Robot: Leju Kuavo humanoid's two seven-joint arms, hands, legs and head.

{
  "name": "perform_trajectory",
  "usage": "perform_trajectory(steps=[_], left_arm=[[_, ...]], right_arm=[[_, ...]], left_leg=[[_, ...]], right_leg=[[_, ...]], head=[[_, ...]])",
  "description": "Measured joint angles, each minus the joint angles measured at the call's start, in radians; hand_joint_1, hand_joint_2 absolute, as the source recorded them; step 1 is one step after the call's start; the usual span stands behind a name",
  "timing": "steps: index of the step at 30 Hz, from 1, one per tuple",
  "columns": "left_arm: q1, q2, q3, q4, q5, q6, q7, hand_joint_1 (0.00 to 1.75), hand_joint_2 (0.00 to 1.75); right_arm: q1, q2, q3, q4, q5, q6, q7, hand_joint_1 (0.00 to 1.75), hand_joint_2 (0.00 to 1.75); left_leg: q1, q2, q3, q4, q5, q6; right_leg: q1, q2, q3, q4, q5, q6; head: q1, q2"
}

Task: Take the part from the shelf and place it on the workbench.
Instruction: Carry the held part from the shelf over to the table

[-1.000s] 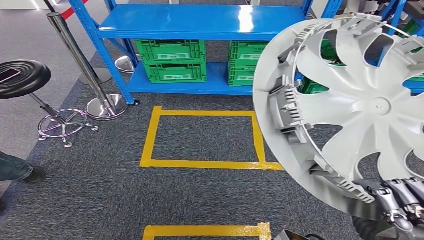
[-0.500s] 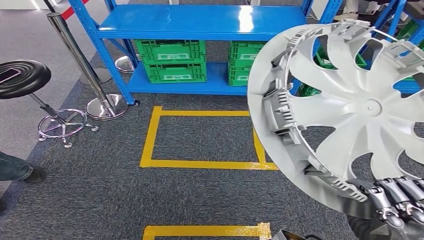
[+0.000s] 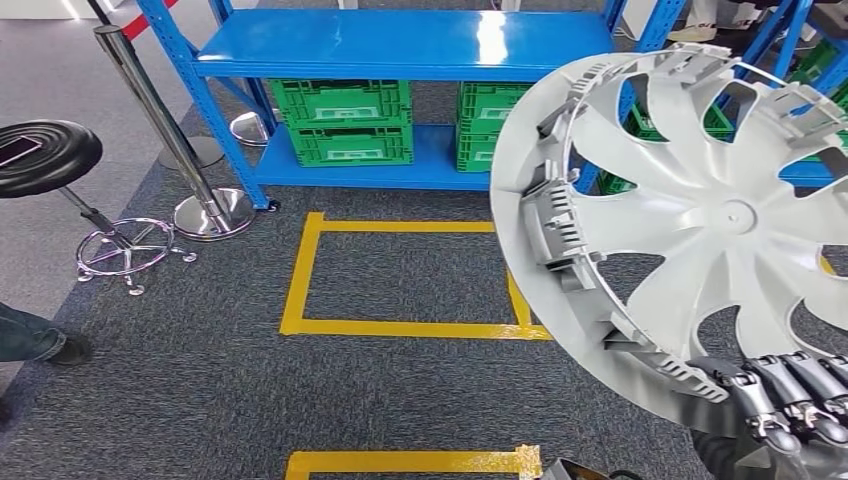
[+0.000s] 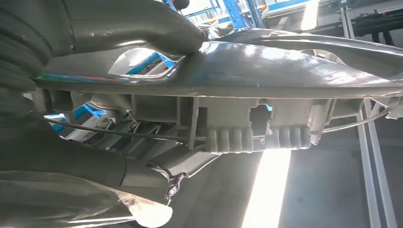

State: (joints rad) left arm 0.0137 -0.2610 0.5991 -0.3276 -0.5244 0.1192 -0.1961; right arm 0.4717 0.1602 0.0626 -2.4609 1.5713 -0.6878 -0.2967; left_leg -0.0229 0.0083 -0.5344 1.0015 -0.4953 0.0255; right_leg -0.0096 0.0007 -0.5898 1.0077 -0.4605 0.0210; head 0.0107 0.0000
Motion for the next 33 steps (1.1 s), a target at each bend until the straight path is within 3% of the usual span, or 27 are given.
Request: perform_trajectory(steps=[33], left_arm=[[0.023, -0.014, -0.010, -0.048, -0.011, -0.032, 0.016, 0.00, 0.00]], right_arm=[[0.000, 0.000, 0.002, 0.002, 0.000, 0.000, -0.006, 1.75, 1.75]], left_leg=[[0.000, 0.000, 0.000, 0.000, 0.000, 0.000]], right_leg=[[0.000, 0.000, 0.000, 0.000, 0.000, 0.000]], head=[[0.000, 0.000]])
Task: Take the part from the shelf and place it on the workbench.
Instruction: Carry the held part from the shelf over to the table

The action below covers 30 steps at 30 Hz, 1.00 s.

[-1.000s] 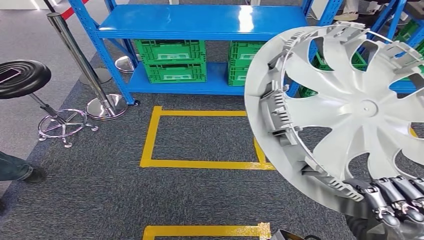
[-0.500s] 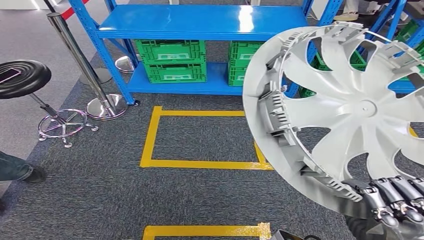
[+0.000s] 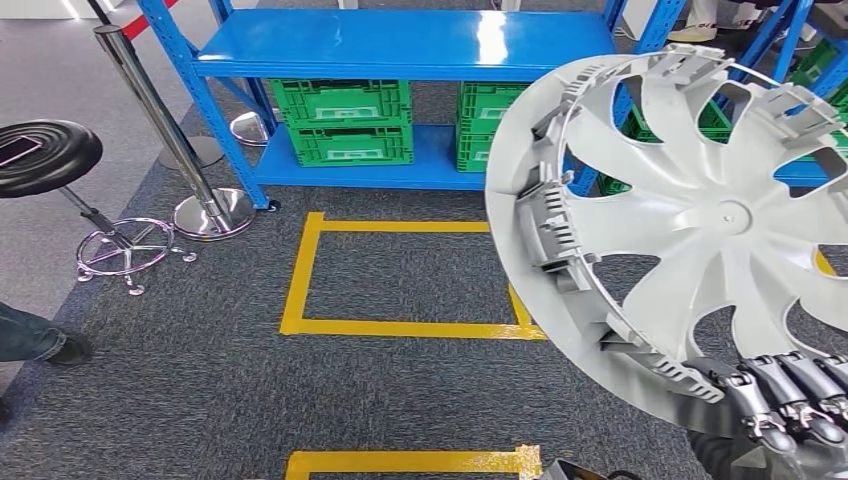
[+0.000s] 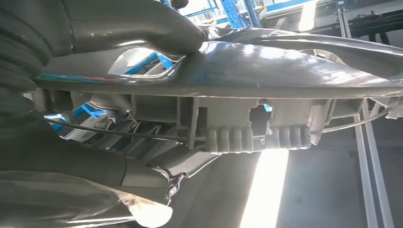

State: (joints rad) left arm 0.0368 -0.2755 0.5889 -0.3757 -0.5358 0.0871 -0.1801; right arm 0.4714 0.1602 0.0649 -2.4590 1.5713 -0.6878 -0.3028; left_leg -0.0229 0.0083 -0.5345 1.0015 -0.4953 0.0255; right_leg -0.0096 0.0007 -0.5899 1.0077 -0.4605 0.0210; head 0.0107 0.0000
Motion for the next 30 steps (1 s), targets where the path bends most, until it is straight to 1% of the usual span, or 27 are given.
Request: perform_trajectory(steps=[7, 10, 11, 12, 13, 14, 15, 16, 17, 18, 19, 20, 21, 22, 23, 24, 25, 26, 27, 28, 29, 30], left_arm=[[0.003, 0.000, -0.011, -0.005, -0.011, 0.008, -0.011, 0.00, 0.00], [0.004, 0.000, -0.016, -0.006, -0.012, 0.010, -0.013, 0.00, 0.00], [0.004, -0.001, -0.017, -0.006, -0.012, 0.010, -0.014, 0.00, 0.00], [0.004, -0.001, -0.017, -0.007, -0.012, 0.011, -0.014, 0.00, 0.00], [0.003, -0.002, -0.017, -0.007, -0.012, 0.011, -0.014, 0.00, 0.00], [0.003, -0.002, -0.018, -0.007, -0.012, 0.012, -0.014, 0.00, 0.00], [0.003, -0.003, -0.018, -0.007, -0.012, 0.013, -0.014, 0.00, 0.00], [0.004, -0.003, -0.018, -0.007, -0.012, 0.014, -0.014, 0.00, 0.00], [0.004, -0.004, -0.018, -0.007, -0.012, 0.015, -0.014, 0.00, 0.00], [0.004, -0.004, -0.018, -0.007, -0.012, 0.016, -0.014, 0.00, 0.00], [0.004, -0.004, -0.018, -0.007, -0.012, 0.017, -0.015, 0.00, 0.00], [0.004, -0.005, -0.018, -0.007, -0.013, 0.018, -0.015, 0.00, 0.00], [0.004, -0.005, -0.018, -0.007, -0.013, 0.018, -0.015, 0.00, 0.00], [0.004, -0.005, -0.018, -0.007, -0.013, 0.019, -0.015, 0.00, 0.00], [0.003, -0.004, -0.018, -0.007, -0.013, 0.021, -0.016, 0.00, 0.00], [0.003, -0.004, -0.018, -0.007, -0.014, 0.022, -0.016, 0.00, 0.00], [0.002, -0.003, -0.018, -0.007, -0.016, 0.024, -0.017, 0.00, 0.00], [0.002, -0.003, -0.018, -0.007, -0.017, 0.025, -0.017, 0.00, 0.00], [0.001, -0.003, -0.018, -0.007, -0.018, 0.026, -0.017, 0.00, 0.00], [0.001, -0.003, -0.018, -0.007, -0.019, 0.027, -0.017, 0.00, 0.00], [0.000, -0.002, -0.018, -0.007, -0.019, 0.027, -0.018, 0.00, 0.00], [0.000, -0.002, -0.018, -0.007, -0.020, 0.028, -0.018, 0.00, 0.00]], right_arm=[[0.000, 0.000, 0.008, 0.002, 0.000, 0.000, 0.002, 1.75, 1.75], [0.000, 0.000, 0.011, 0.004, 0.000, 0.000, 0.006, 1.75, 1.75], [0.000, 0.000, 0.012, 0.004, 0.000, 0.000, 0.007, 1.75, 1.75], [0.000, 0.000, 0.014, 0.005, 0.000, 0.000, 0.010, 1.75, 1.75], [0.000, 0.000, 0.016, 0.005, 0.000, 0.000, 0.014, 1.75, 1.75], [-0.001, 0.000, 0.017, 0.006, 0.000, 0.000, 0.018, 1.75, 1.75], [-0.002, 0.000, 0.019, 0.006, 0.000, 0.000, 0.024, 1.75, 1.75], [-0.003, 0.000, 0.020, 0.008, 0.000, 0.000, 0.029, 1.75, 1.75], [-0.003, 0.000, 0.021, 0.009, 0.000, 0.000, 0.032, 1.75, 1.75], [-0.003, 0.000, 0.022, 0.012, 0.000, 0.000, 0.036, 1.75, 1.75], [-0.003, 0.000, 0.022, 0.014, 0.000, 0.000, 0.038, 1.75, 1.75], [-0.003, 0.000, 0.023, 0.016, 0.000, 0.000, 0.040, 1.75, 1.75], [-0.004, 0.000, 0.023, 0.017, 0.000, 0.000, 0.042, 1.75, 1.75], [-0.007, 0.000, 0.023, 0.018, 0.000, 0.000, 0.043, 1.75, 1.75], [-0.010, 0.000, 0.024, 0.019, 0.000, 0.000, 0.044, 1.75, 1.75], [-0.013, 0.000, 0.024, 0.020, 0.000, 0.000, 0.045, 1.75, 1.75], [-0.015, 0.000, 0.025, 0.021, 0.000, 0.000, 0.046, 1.75, 1.75], [-0.015, 0.000, 0.026, 0.021, 0.000, 0.000, 0.048, 1.75, 1.75], [-0.016, 0.000, 0.026, 0.022, 0.000, 0.000, 0.049, 1.75, 1.75], [-0.017, 0.000, 0.027, 0.022, 0.000, 0.000, 0.050, 1.75, 1.75], [-0.017, 0.000, 0.028, 0.023, 0.000, 0.000, 0.052, 1.75, 1.75], [-0.018, 0.000, 0.029, 0.023, 0.000, 0.000, 0.052, 1.75, 1.75]], left_leg=[[-0.003, 0.000, -0.001, 0.004, -0.001, 0.003], [-0.006, 0.000, -0.003, 0.007, 0.000, 0.008], [-0.005, 0.000, -0.002, 0.004, 0.004, 0.012], [-0.002, 0.001, -0.001, -0.002, 0.009, 0.017], [0.001, 0.001, -0.001, -0.007, 0.015, 0.022], [0.004, 0.002, -0.002, -0.012, 0.021, 0.027], [0.005, 0.003, -0.005, -0.014, 0.024, 0.030], [0.006, 0.004, -0.009, -0.014, 0.026, 0.030], [0.006, 0.004, -0.012, -0.014, 0.027, 0.030], [0.006, 0.005, -0.015, -0.013, 0.029, 0.028], [0.007, 0.005, -0.016, -0.012, 0.030, 0.026], [0.008, 0.005, -0.017, -0.011, 0.031, 0.023], [0.010, 0.004, -0.017, -0.008, 0.031, 0.019], [0.009, 0.004, -0.019, -0.003, 0.029, 0.013], [0.008, 0.003, -0.022, 0.002, 0.028, 0.007], [0.006, 0.003, -0.024, 0.007, 0.029, 0.001], [0.005, 0.003, -0.027, 0.010, 0.030, -0.005], [0.006, 0.002, -0.029, 0.012, 0.032, -0.009], [0.008, 0.001, -0.031, 0.016, 0.028, -0.015], [0.010, 0.000, -0.037, 0.030, 0.014, -0.021], [0.012, -0.001, -0.049, 0.061, -0.011, -0.027], [0.013, -0.002, -0.070, 0.114, -0.047, -0.032]], right_leg=[[-0.003, 0.000, 0.000, -0.001, 0.003, 0.004], [-0.005, -0.001, 0.001, -0.003, 0.007, 0.009], [-0.005, -0.001, 0.001, -0.003, 0.008, 0.012], [-0.005, -0.001, -0.003, 0.000, 0.003, 0.016], [-0.005, -0.001, -0.011, 0.015, -0.012, 0.019], [-0.005, -0.001, -0.027, 0.051, -0.040, 0.021], [-0.006, 0.000, -0.051, 0.108, -0.077, 0.024], [-0.006, 0.000, -0.078, 0.176, -0.115, 0.026], [-0.007, -0.001, -0.101, 0.239, -0.143, 0.029], [-0.009, -0.001, -0.110, 0.273, -0.153, 0.031], [-0.011, -0.001, -0.099, 0.268, -0.144, 0.032], [-0.013, -0.002, -0.068, 0.222, -0.119, 0.034], [-0.016, -0.003, -0.025, 0.149, -0.089, 0.036], [-0.016, -0.003, 0.016, 0.079, -0.070, 0.038], [-0.017, -0.003, 0.046, 0.029, -0.058, 0.035], [-0.016, -0.001, 0.059, 0.005, -0.057, 0.032], [-0.014, 0.001, 0.061, 0.002, -0.059, 0.025], [-0.013, 0.001, 0.060, 0.005, -0.056, 0.017], [-0.013, 0.001, 0.057, 0.005, -0.053, 0.011], [-0.014, 0.000, 0.055, 0.005, -0.050, 0.004], [-0.015, -0.001, 0.052, 0.005, -0.047, -0.003], [-0.015, -0.002, 0.048, 0.004, -0.044, -0.008]], head=[[0.000, 0.000], [0.000, 0.000], [0.000, 0.000], [0.000, 0.000], [0.001, 0.000], [0.003, 0.000], [0.005, 0.000], [0.006, 0.000], [0.007, 0.000], [0.007, 0.000], [0.007, 0.000], [0.008, 0.000], [0.008, 0.000], [0.009, 0.000], [0.010, 0.000], [0.008, 0.000], [0.007, 0.000], [0.005, 0.000], [0.003, 0.000], [0.001, 0.000], [-0.001, 0.000], [-0.004, 0.000]])
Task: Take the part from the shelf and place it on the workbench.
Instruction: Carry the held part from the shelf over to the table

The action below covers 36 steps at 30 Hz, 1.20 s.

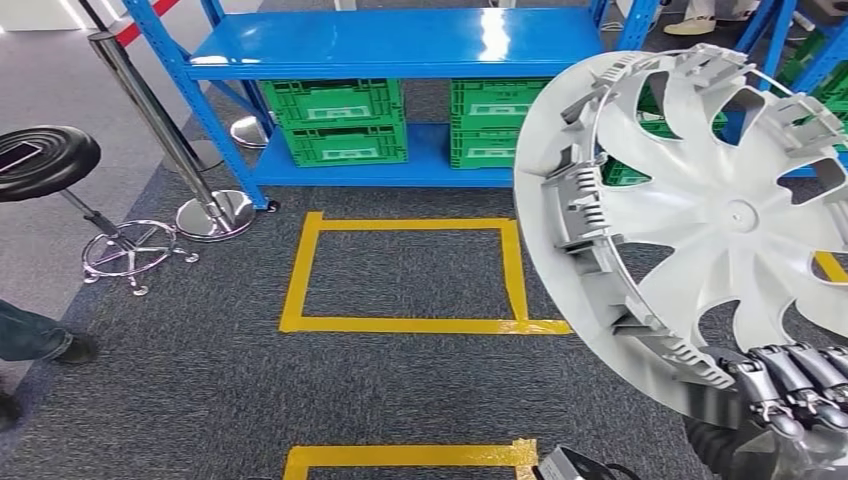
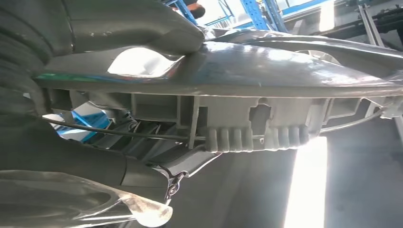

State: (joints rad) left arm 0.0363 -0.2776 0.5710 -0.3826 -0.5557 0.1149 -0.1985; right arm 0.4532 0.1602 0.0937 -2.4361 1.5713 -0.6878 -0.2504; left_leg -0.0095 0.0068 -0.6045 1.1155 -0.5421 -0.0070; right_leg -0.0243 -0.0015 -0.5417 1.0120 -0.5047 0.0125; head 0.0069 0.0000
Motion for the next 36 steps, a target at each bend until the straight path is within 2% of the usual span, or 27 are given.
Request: perform_trajectory(steps=[2, 3, 4, 5, 7, 8, 9, 12, 13, 14, 15, 17, 18, 19, 20, 22, 23, 24, 25, 28, 29, 36], left_arm=[[-0.001, 0.001, 0.000, 0.000, -0.001, 0.000, -0.001, 0.00, 0.00], [-0.001, 0.001, 0.000, 0.000, -0.001, 0.001, -0.002, 0.00, 0.00], [-0.001, 0.002, 0.000, 0.000, -0.001, 0.001, -0.003, 0.00, 0.00], [-0.001, 0.002, 0.000, 0.001, -0.001, 0.002, -0.003, 0.00, 0.00], [-0.002, 0.002, 0.000, 0.001, -0.002, 0.003, -0.005, 0.00, 0.00], [-0.003, 0.002, -0.001, 0.001, -0.002, 0.003, -0.006, 0.00, 0.00], [-0.004, 0.002, -0.001, 0.002, -0.003, 0.004, -0.008, 0.00, 0.00], [-0.005, 0.002, -0.002, 0.003, -0.004, 0.004, -0.012, 0.00, 0.00], [-0.005, 0.001, -0.002, 0.003, -0.004, 0.005, -0.012, 0.00, 0.00], [-0.005, 0.000, -0.002, 0.003, -0.004, 0.005, -0.013, 0.00, 0.00], [-0.006, 0.000, -0.002, 0.003, -0.004, 0.005, -0.013, 0.00, 0.00], [-0.006, 0.000, -0.003, 0.004, -0.004, 0.005, -0.014, 0.00, 0.00], [-0.006, 0.000, -0.003, 0.005, -0.004, 0.005, -0.014, 0.00, 0.00], [-0.006, 0.000, -0.003, 0.006, -0.004, 0.005, -0.014, 0.00, 0.00], [-0.006, 0.000, -0.004, 0.006, -0.005, 0.006, -0.015, 0.00, 0.00], [-0.006, 0.000, -0.006, 0.008, -0.007, 0.007, -0.016, 0.00, 0.00], [-0.007, 0.000, -0.006, 0.009, -0.009, 0.009, -0.018, 0.00, 0.00], [-0.007, 0.000, -0.007, 0.010, -0.010, 0.009, -0.019, 0.00, 0.00], [-0.007, 0.000, -0.007, 0.010, -0.010, 0.010, -0.019, 0.00, 0.00], [-0.008, 0.002, -0.007, 0.010, -0.010, 0.012, -0.021, 0.00, 0.00], [-0.008, 0.002, -0.007, 0.011, -0.010, 0.013, -0.021, 0.00, 0.00], [-0.008, 0.004, -0.007, 0.012, -0.010, 0.018, -0.021, 0.00, 0.00]], right_arm=[[-0.001, 0.000, 0.001, 0.001, 0.000, 0.000, -0.001, 1.75, 1.75], [-0.001, 0.000, 0.002, 0.002, 0.000, 0.000, -0.002, 1.75, 1.75], [-0.001, 0.000, 0.002, 0.003, 0.000, 0.000, -0.002, 1.75, 1.75], [-0.001, 0.000, 0.002, 0.003, 0.000, 0.000, -0.002, 1.75, 1.75], [-0.001, 0.000, 0.003, 0.003, 0.000, 0.000, -0.002, 1.75, 1.75], [-0.002, 0.000, 0.003, 0.003, 0.000, 0.000, -0.002, 1.75, 1.75], [-0.003, 0.000, 0.003, 0.003, 0.000, 0.000, -0.002, 1.75, 1.75], [-0.004, 0.000, 0.005, 0.003, 0.000, 0.000, -0.002, 1.75, 1.75], [-0.003, 0.000, 0.005, 0.003, 0.000, 0.000, -0.002, 1.75, 1.75], [-0.004, 0.000, 0.005, 0.003, 0.000, 0.000, -0.002, 1.75, 1.75], [-0.004, 0.000, 0.006, 0.004, 0.000, 0.000, -0.003, 1.75, 1.75], [-0.006, -0.001, 0.007, 0.004, 0.000, 0.000, -0.004, 1.75, 1.75], [-0.006, -0.002, 0.007, 0.006, 0.000, 0.000, -0.006, 1.75, 1.75], [-0.005, -0.003, 0.008, 0.007, 0.000, 0.000, -0.007, 1.75, 1.75], [-0.005, -0.003, 0.008, 0.009, 0.000, 0.000, -0.008, 1.75, 1.75], [-0.005, -0.004, 0.008, 0.011, 0.000, 0.000, -0.010, 1.75, 1.75], [-0.005, -0.004, 0.008, 0.011, 0.000, 0.000, -0.011, 1.75, 1.75], [-0.005, -0.004, 0.009, 0.011, 0.000, 0.000, -0.013, 1.75, 1.75], [-0.004, -0.004, 0.009, 0.011, 0.000, 0.000, -0.014, 1.75, 1.75], [0.000, -0.004, 0.009, 0.011, 0.000, 0.000, -0.016, 1.75, 1.75], [0.000, -0.004, 0.010, 0.011, 0.000, 0.000, -0.014, 1.75, 1.75], [0.000, -0.004, 0.012, 0.011, 0.000, 0.000, -0.003, 1.75, 1.75]], left_leg=[[0.003, 0.000, -0.049, 0.131, -0.068, -0.006], [0.004, 0.000, -0.063, 0.174, -0.083, -0.006], [0.004, 0.000, -0.060, 0.181, -0.079, -0.004], [0.004, 0.000, -0.037, 0.147, -0.057, 0.000], [0.002, -0.003, 0.041, 0.008, 0.004, 0.012], [0.000, -0.004, 0.073, -0.055, 0.023, 0.018], [-0.002, -0.006, 0.091, -0.094, 0.032, 0.022], [-0.003, -0.006, 0.090, -0.115, 0.039, 0.030], [-0.001, -0.004, 0.088, -0.121, 0.045, 0.035], [0.002, -0.003, 0.086, -0.127, 0.053, 0.040], [0.004, -0.001, 0.083, -0.131, 0.060, 0.044], [0.003, 0.002, 0.071, -0.131, 0.068, 0.048], [0.002, 0.003, 0.066, -0.130, 0.070, 0.048], [0.002, 0.003, 0.062, -0.129, 0.072, 0.048], [0.002, 0.003, 0.059, -0.127, 0.074, 0.047], [0.001, 0.003, 0.056, -0.123, 0.075, 0.043], [-0.001, 0.003, 0.054, -0.118, 0.075, 0.040], [-0.003, 0.002, 0.051, -0.115, 0.075, 0.036], [-0.005, 0.002, 0.047, -0.111, 0.074, 0.037], [-0.008, 0.002, 0.041, -0.106, 0.078, 0.056], [-0.007, 0.002, 0.041, -0.107, 0.082, 0.058], [-0.006, 0.001, 0.040, -0.109, 0.085, 0.054]], right_leg=[[0.002, 0.000, -0.009, 0.001, 0.005, -0.008], [0.004, 0.000, -0.014, 0.001, 0.008, -0.010], [0.006, 0.000, -0.017, 0.001, 0.010, -0.011], [0.007, 0.000, -0.019, 0.002, 0.012, -0.011], [0.011, 0.001, -0.020, 0.002, 0.016, -0.009], [0.012, 0.002, -0.022, 0.003, 0.018, -0.007], [0.013, 0.001, -0.024, 0.003, 0.021, -0.003], [0.012, 0.000, -0.032, 0.003, 0.029, 0.013], [0.011, 0.000, -0.038, 0.009, 0.022, 0.018], [0.012, 0.001, -0.049, 0.030, 0.003, 0.022], [0.012, 0.001, -0.068, 0.071, -0.027, 0.026], [0.011, 0.001, -0.118, 0.198, -0.099, 0.034], [0.011, 0.001, -0.136, 0.249, -0.119, 0.036], [0.011, 0.001, -0.138, 0.269, -0.120, 0.038], [0.010, 0.000, -0.119, 0.246, -0.102, 0.039], [0.009, -0.001, -0.041, 0.115, -0.045, 0.038], [0.009, -0.001, -0.004, 0.048, -0.027, 0.035], [0.010, -0.001, 0.019, 0.004, -0.020, 0.031], [0.010, 0.000, 0.028, -0.016, -0.021, 0.027], [0.012, 0.001, 0.030, -0.019, -0.017, 0.020], [0.013, 0.000, 0.029, -0.018, -0.016, 0.018], [0.014, -0.001, 0.027, -0.017, -0.013, 0.013]], head=[[-0.003, 0.000], [-0.004, 0.000], [-0.004, 0.000], [-0.004, 0.000], [-0.004, 0.000], [-0.003, 0.000], [-0.003, 0.000], [-0.003, 0.000], [-0.002, 0.000], [0.000, 0.000], [0.003, 0.000], [0.009, 0.000], [0.010, 0.000], [0.010, 0.000], [0.010, 0.000], [0.010, 0.000], [0.010, 0.000], [0.010, 0.000], [0.009, 0.000], [0.005, 0.000], [0.005, 0.000], [0.005, 0.000]])
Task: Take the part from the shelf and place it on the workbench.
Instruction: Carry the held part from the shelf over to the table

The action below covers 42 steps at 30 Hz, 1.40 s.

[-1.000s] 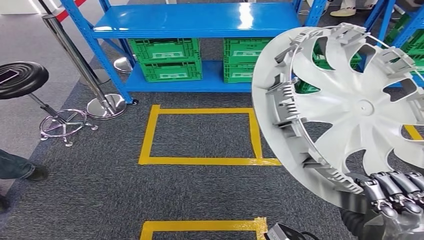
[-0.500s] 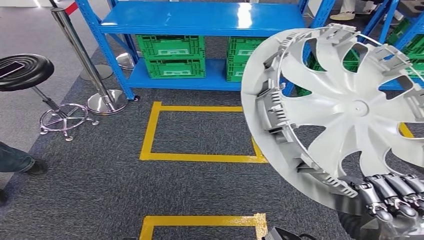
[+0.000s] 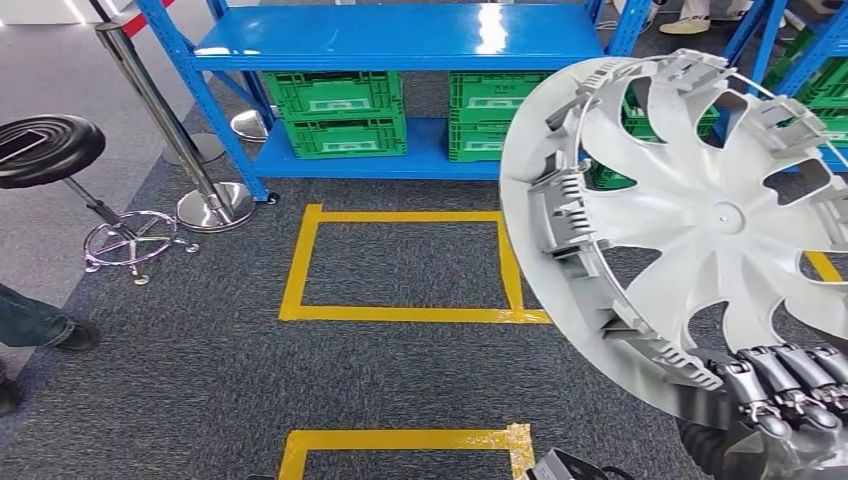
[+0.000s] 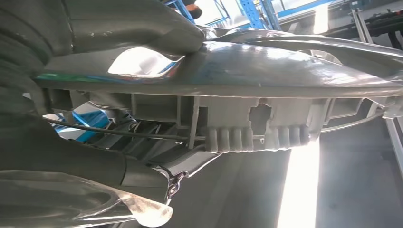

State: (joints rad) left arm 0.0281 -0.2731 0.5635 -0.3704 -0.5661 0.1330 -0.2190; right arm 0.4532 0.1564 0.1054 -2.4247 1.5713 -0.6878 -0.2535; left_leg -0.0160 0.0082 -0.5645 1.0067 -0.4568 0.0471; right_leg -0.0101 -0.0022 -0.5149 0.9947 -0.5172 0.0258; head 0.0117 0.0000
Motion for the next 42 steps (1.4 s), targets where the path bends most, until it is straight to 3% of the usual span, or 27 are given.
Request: perform_trajectory(steps=[4, 7, 8, 11, 12, 13, 14, 16, 18, 21, 23, 26, 27, 28, 29, 30, 32, 34, 36, 38, 40, 42], left_arm=[[0.000, 0.000, 0.000, 0.000, 0.000, 0.002, 0.000, 0.00, 0.00], [-0.001, -0.002, -0.001, 0.000, 0.000, 0.002, 0.000, 0.00, 0.00], [-0.001, -0.003, -0.001, 0.000, 0.000, 0.002, 0.000, 0.00, 0.00], [-0.002, -0.004, -0.001, 0.003, 0.000, 0.002, 0.000, 0.00, 0.00], [-0.002, -0.004, -0.001, 0.004, 0.000, 0.002, 0.000, 0.00, 0.00], [-0.002, -0.004, -0.001, 0.005, 0.000, 0.002, 0.000, 0.00, 0.00], [-0.002, -0.004, -0.001, 0.006, 0.000, 0.002, 0.000, 0.00, 0.00], [-0.003, -0.004, -0.002, 0.008, 0.000, 0.001, 0.000, 0.00, 0.00], [-0.003, -0.003, -0.003, 0.009, -0.001, 0.001, 0.000, 0.00, 0.00], [-0.002, -0.001, -0.005, 0.009, -0.001, 0.001, 0.000, 0.00, 0.00], [-0.003, -0.001, -0.006, 0.010, -0.001, 0.002, 0.000, 0.00, 0.00], [-0.003, 0.000, -0.007, 0.012, -0.001, 0.003, 0.000, 0.00, 0.00], [-0.003, 0.000, -0.007, 0.013, -0.001, 0.003, 0.000, 0.00, 0.00], [-0.003, 0.000, -0.007, 0.013, -0.001, 0.003, 0.000, 0.00, 0.00], [-0.003, 0.000, -0.008, 0.014, -0.001, 0.003, 0.000, 0.00, 0.00], [-0.003, 0.000, -0.008, 0.014, -0.001, 0.003, 0.000, 0.00, 0.00], [-0.003, 0.001, -0.008, 0.015, -0.002, 0.003, 0.000, 0.00, 0.00], [-0.003, 0.002, -0.009, 0.015, -0.003, 0.004, -0.001, 0.00, 0.00], [-0.003, 0.001, -0.011, 0.016, -0.006, 0.006, -0.001, 0.00, 0.00], [-0.004, -0.001, -0.015, 0.016, -0.008, 0.008, 0.000, 0.00, 0.00], [-0.002, -0.002, -0.016, 0.016, -0.007, 0.007, 0.007, 0.00, 0.00], [0.002, -0.002, -0.016, 0.016, -0.004, 0.000, 0.018, 0.00, 0.00]], right_arm=[[0.000, 0.000, 0.000, 0.000, 0.000, 0.000, 0.001, 1.75, 1.75], [0.000, 0.000, 0.001, -0.001, 0.000, 0.000, -0.001, 1.75, 1.75], [-0.001, 0.000, 0.001, -0.001, 0.000, 0.000, -0.003, 1.75, 1.75], [-0.001, 0.000, 0.001, -0.001, 0.000, 0.000, -0.011, 1.75, 1.75], [0.000, 0.000, 0.001, -0.001, 0.000, 0.000, -0.012, 1.75, 1.75], [0.000, 0.000, 0.001, 0.000, 0.000, 0.000, -0.014, 1.75, 1.75], [0.001, 0.000, 0.001, 0.000, 0.000, 0.000, -0.014, 1.75, 1.75], [-0.001, 0.000, 0.001, 0.000, 0.000, 0.000, -0.015, 1.75, 1.75], [-0.002, -0.001, 0.001, -0.001, 0.000, 0.000, -0.016, 1.75, 1.75], [-0.001, -0.001, 0.000, -0.002, 0.000, 0.000, -0.017, 1.75, 1.75], [-0.002, -0.001, 0.000, -0.002, 0.000, 0.000, -0.017, 1.75, 1.75], [-0.002, -0.001, 0.000, -0.003, 0.000, 0.000, -0.017, 1.75, 1.75], [-0.001, -0.001, 0.000, -0.003, 0.000, 0.000, -0.018, 1.75, 1.75], [0.000, -0.001, 0.000, -0.003, 0.000, 0.000, -0.018, 1.75, 1.75], [0.001, -0.001, 0.000, -0.003, 0.000, 0.000, -0.019, 1.75, 1.75], [0.001, -0.001, 0.000, -0.003, 0.000, 0.000, -0.020, 1.75, 1.75], [0.000, -0.001, 0.001, -0.003, 0.000, 0.000, -0.021, 1.75, 1.75], [-0.001, -0.001, 0.000, -0.003, 0.000, 0.000, -0.023, 1.75, 1.75], [0.003, -0.001, 0.000, -0.004, 0.000, 0.000, -0.025, 1.75, 1.75], [0.006, -0.001, 0.000, -0.004, 0.000, 0.000, -0.026, 1.75, 1.75], [0.004, -0.001, 0.000, -0.004, 0.000, 0.000, -0.027, 1.75, 1.75], [0.003, -0.002, 0.000, -0.003, 0.000, 0.000, -0.029, 1.75, 1.75]], left_leg=[[-0.002, 0.000, -0.004, 0.003, -0.001, 0.000], [0.004, 0.004, 0.002, -0.021, 0.010, -0.004], [0.008, 0.007, 0.004, -0.030, 0.015, -0.005], [0.010, 0.019, 0.000, -0.033, 0.018, -0.005], [0.010, 0.024, -0.001, -0.033, 0.018, -0.005], [0.010, 0.028, -0.001, -0.031, 0.017, -0.006], [0.011, 0.032, -0.001, -0.028, 0.016, -0.008], [0.010, 0.040, -0.002, -0.016, 0.010, -0.018], [0.006, 0.046, -0.003, -0.004, 0.004, -0.029], [0.005, 0.061, -0.001, 0.002, 0.000, -0.038], [0.009, 0.042, -0.012, 0.035, -0.032, -0.049], [0.013, 0.008, -0.077, 0.210, -0.136, -0.060], [0.013, 0.006, -0.097, 0.263, -0.155, -0.059], [0.013, 0.005, -0.105, 0.286, -0.154, -0.056], [0.012, 0.001, -0.095, 0.266, -0.130, -0.050], [0.011, -0.007, -0.072, 0.212, -0.093, -0.041], [0.009, -0.052, -0.019, 0.086, -0.026, -0.019], [0.006, -0.083, 0.001, 0.031, -0.008, -0.007], [0.007, -0.069, 0.007, 0.011, -0.008, -0.006], [0.013, -0.047, 0.018, -0.021, -0.005, -0.007], [0.016, -0.023, 0.023, -0.035, -0.003, -0.008], [0.014, 0.002, 0.022, -0.034, -0.004, -0.008]], right_leg=[[-0.001, -0.001, -0.001, -0.001, 0.001, 0.003], [0.000, 0.001, -0.011, 0.009, -0.012, 0.012], [0.000, 0.001, -0.027, 0.040, -0.035, 0.015], [-0.004, 0.001, -0.118, 0.228, -0.127, 0.026], [-0.005, 0.001, -0.135, 0.265, -0.133, 0.030], [-0.006, 0.000, -0.134, 0.263, -0.119, 0.032], [-0.008, -0.004, -0.112, 0.219, -0.087, 0.034], [-0.009, -0.032, -0.042, 0.081, -0.028, 0.036], [-0.006, -0.050, -0.008, 0.008, -0.011, 0.023], [-0.004, -0.031, -0.012, 0.010, -0.011, -0.001], [-0.007, -0.017, -0.010, 0.010, -0.004, -0.013], [-0.007, 0.006, -0.012, 0.011, 0.002, -0.023], [-0.005, 0.016, -0.013, 0.011, 0.002, -0.024], [-0.004, 0.026, -0.013, 0.012, 0.003, -0.024], [-0.002, 0.037, -0.012, 0.012, 0.003, -0.024], [0.001, 0.048, -0.010, 0.012, 0.003, -0.024], [0.003, 0.068, -0.010, 0.012, 0.002, -0.022], [-0.003, 0.085, -0.018, 0.012, 0.005, -0.015], [-0.008, 0.101, -0.027, 0.010, 0.010, -0.002], [-0.005, 0.079, -0.046, 0.031, -0.009, 0.008], [-0.002, 0.034, -0.097, 0.128, -0.063, 0.017], [-0.004, 0.013, -0.153, 0.246, -0.105, 0.026]], head=[[0.000, 0.000], [0.002, 0.000], [0.004, 0.000], [0.009, 0.000], [0.009, 0.000], [0.009, 0.000], [0.009, 0.000], [0.011, 0.000], [0.011, 0.000], [0.008, 0.000], [0.006, 0.000], [0.000, 0.000], [0.000, 0.000], [0.000, 0.000], [0.000, 0.000], [0.000, 0.000], [0.002, 0.000], [0.002, 0.000], [-0.002, 0.000], [0.001, 0.000], [0.011, 0.000], [0.016, 0.000]])
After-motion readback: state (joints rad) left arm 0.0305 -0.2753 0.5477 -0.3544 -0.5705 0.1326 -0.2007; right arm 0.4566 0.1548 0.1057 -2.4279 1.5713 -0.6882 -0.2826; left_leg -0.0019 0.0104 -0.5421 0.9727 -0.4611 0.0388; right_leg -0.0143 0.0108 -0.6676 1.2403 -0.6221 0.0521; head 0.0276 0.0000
